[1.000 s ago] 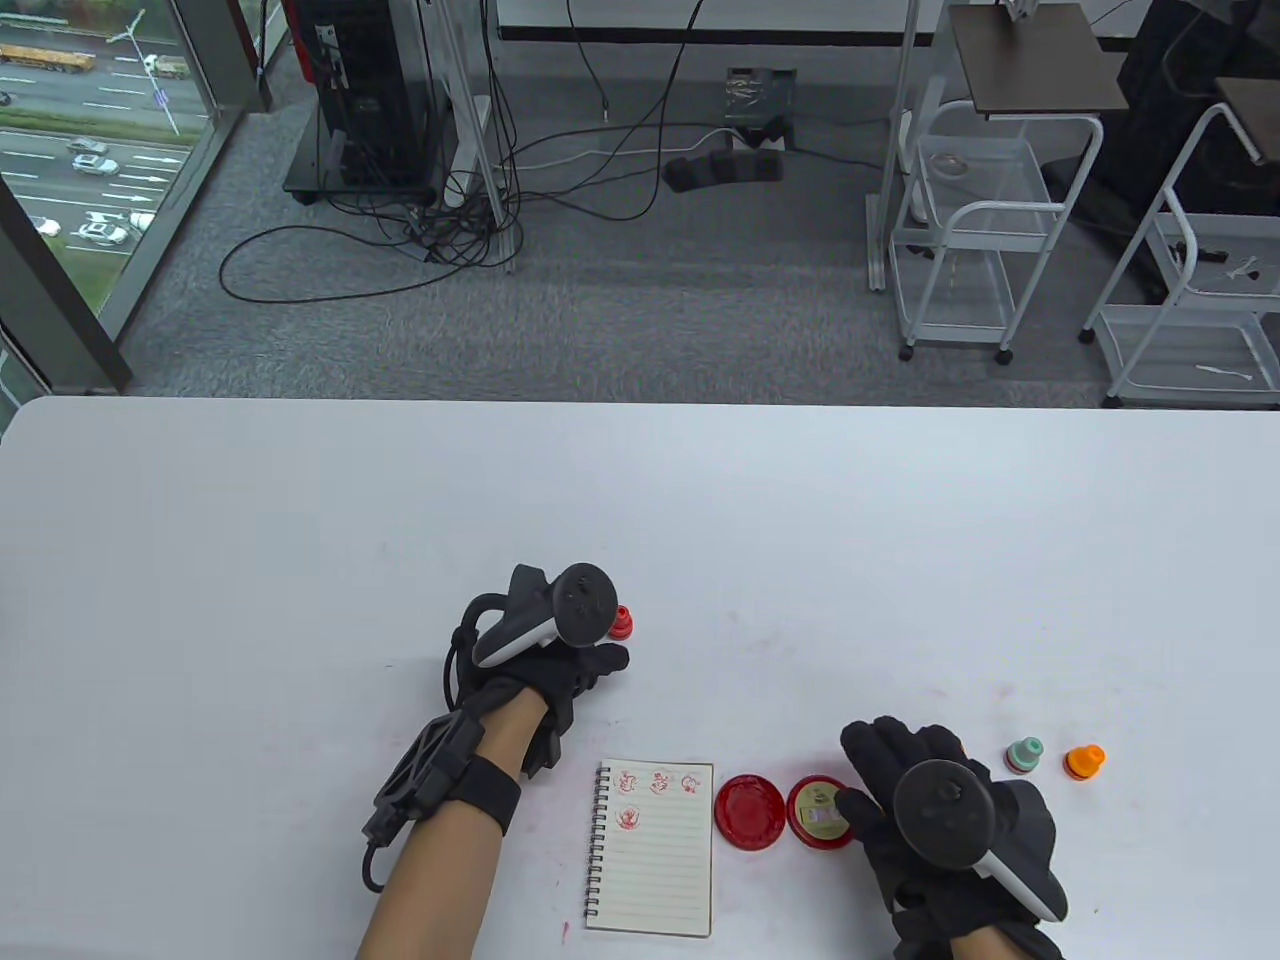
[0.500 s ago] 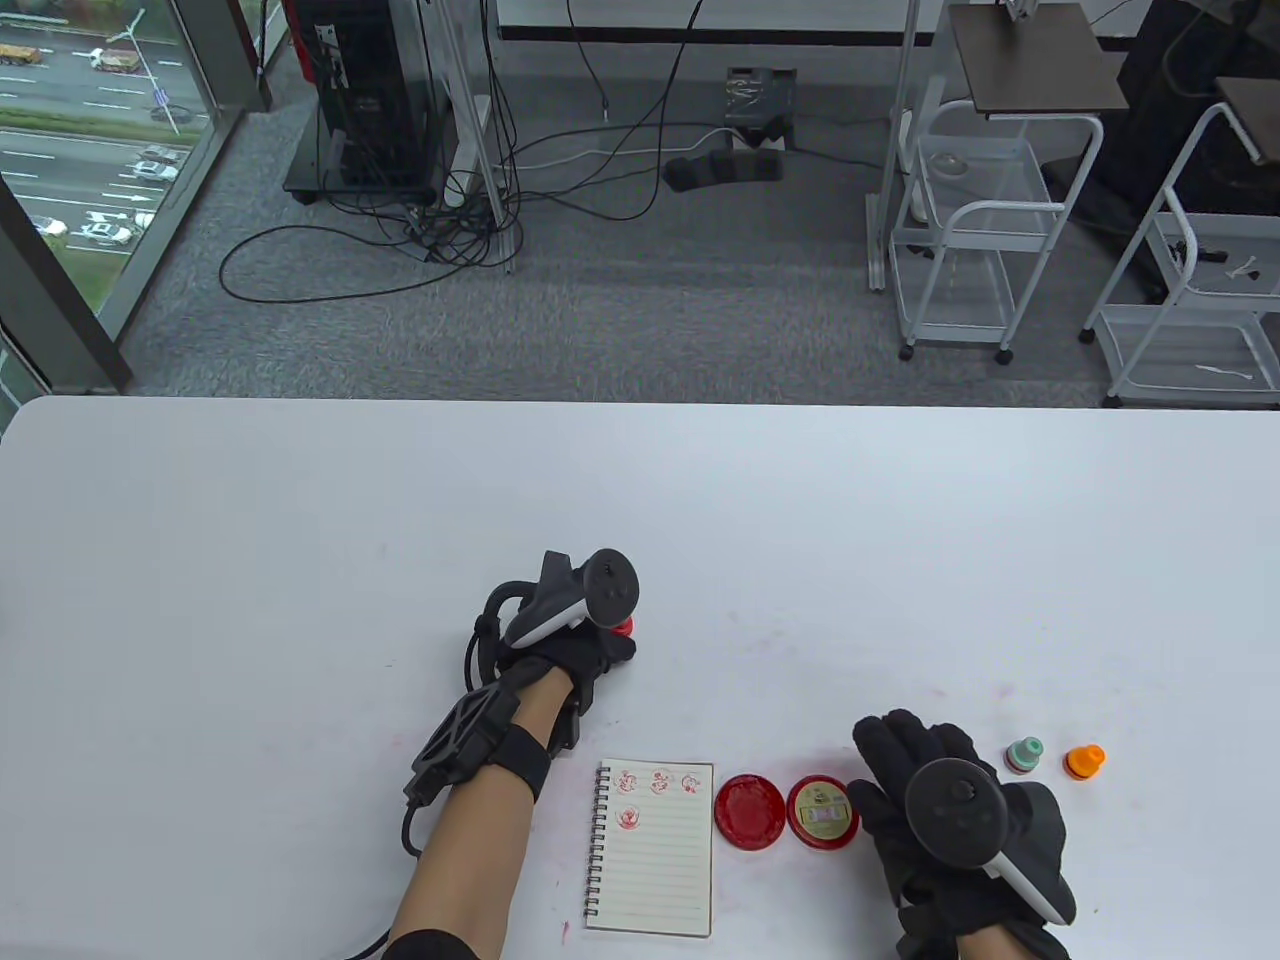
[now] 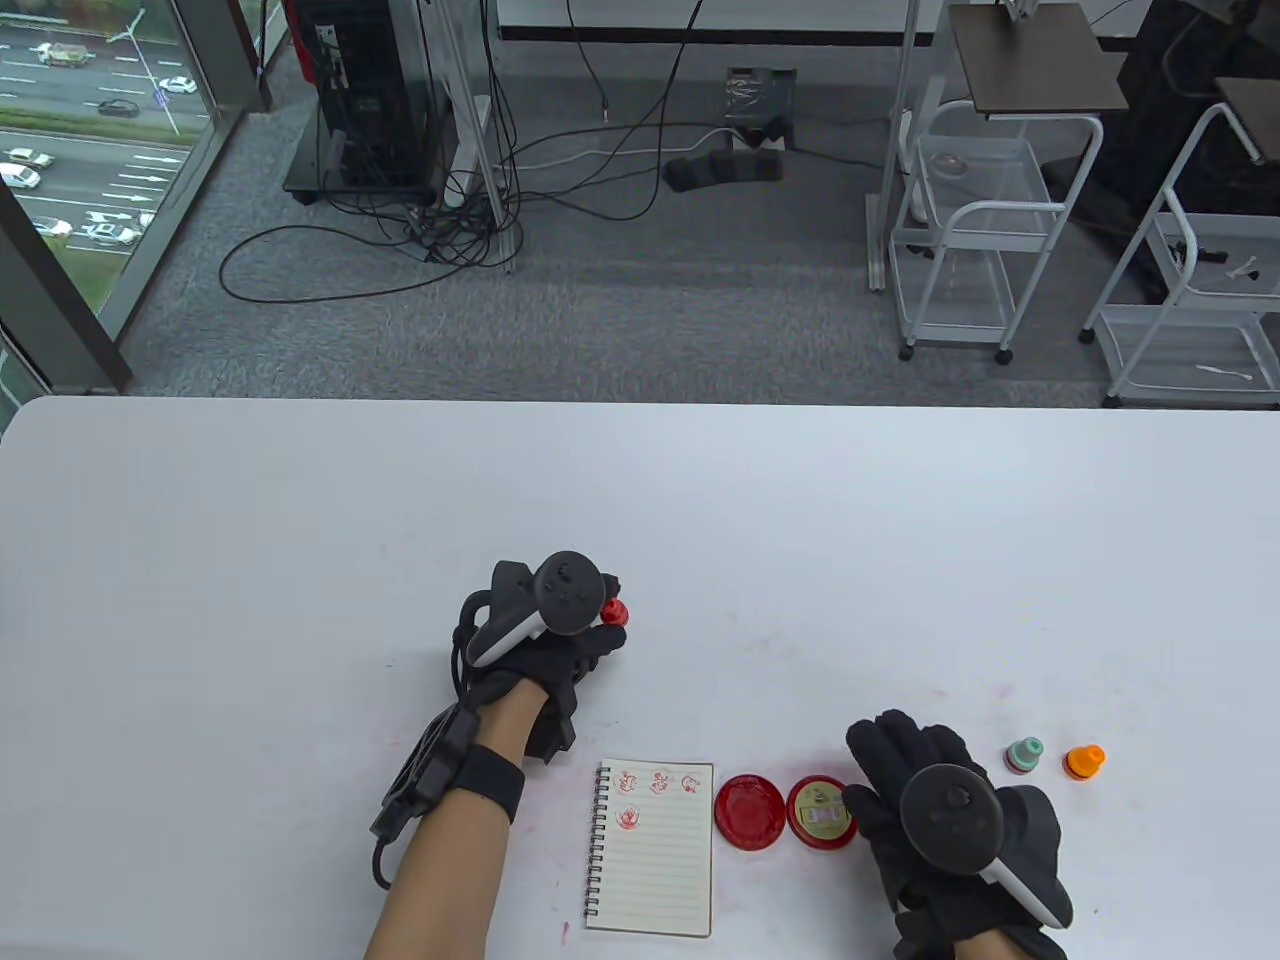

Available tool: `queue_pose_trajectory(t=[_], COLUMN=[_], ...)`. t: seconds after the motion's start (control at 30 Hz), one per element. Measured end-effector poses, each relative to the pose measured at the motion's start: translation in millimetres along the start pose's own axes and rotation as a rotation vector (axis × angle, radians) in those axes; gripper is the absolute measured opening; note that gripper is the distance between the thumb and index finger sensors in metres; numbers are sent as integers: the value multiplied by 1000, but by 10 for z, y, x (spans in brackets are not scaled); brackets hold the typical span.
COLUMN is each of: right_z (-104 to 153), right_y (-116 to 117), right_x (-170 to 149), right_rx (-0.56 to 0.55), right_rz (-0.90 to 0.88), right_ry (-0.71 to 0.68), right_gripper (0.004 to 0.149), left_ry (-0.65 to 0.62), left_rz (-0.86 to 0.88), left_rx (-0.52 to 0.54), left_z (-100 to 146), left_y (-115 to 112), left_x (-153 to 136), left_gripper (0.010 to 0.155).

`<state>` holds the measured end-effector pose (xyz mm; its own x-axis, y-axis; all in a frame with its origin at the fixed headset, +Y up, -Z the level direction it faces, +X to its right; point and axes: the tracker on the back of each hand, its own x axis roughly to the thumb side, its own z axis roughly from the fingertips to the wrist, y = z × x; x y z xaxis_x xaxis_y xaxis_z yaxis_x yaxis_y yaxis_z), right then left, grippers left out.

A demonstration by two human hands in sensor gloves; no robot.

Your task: Stamp reward stamp onto notebook

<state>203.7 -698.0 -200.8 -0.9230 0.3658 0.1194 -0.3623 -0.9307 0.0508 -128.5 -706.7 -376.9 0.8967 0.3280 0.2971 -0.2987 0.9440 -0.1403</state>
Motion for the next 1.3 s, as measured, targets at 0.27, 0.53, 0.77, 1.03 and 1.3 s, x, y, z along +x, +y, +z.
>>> queue_pose_trajectory(t=[0.27, 0.53, 0.77, 1.03, 1.3], right_z=[45, 107, 12, -84, -71], right_y=[63, 83, 62, 383, 430], right_x=[151, 366, 876, 1290, 1174], right_rx=[29, 47, 43, 35, -30], right_rz=[11, -7, -119, -354, -422], right_ry=[-73, -167, -327, -384, -287], right_gripper=[58, 59, 58, 54, 55], left_ry=[-19, -19, -52, -175, -233], left_rz=[219, 308, 299, 246, 248], left_rx=[99, 95, 85, 47, 89], left_z=[591, 1211, 1530, 1582, 1573], left_y=[122, 36, -129, -193, -218], left_x=[73, 84, 117, 446, 585], left_gripper=[67, 65, 66, 67, 67])
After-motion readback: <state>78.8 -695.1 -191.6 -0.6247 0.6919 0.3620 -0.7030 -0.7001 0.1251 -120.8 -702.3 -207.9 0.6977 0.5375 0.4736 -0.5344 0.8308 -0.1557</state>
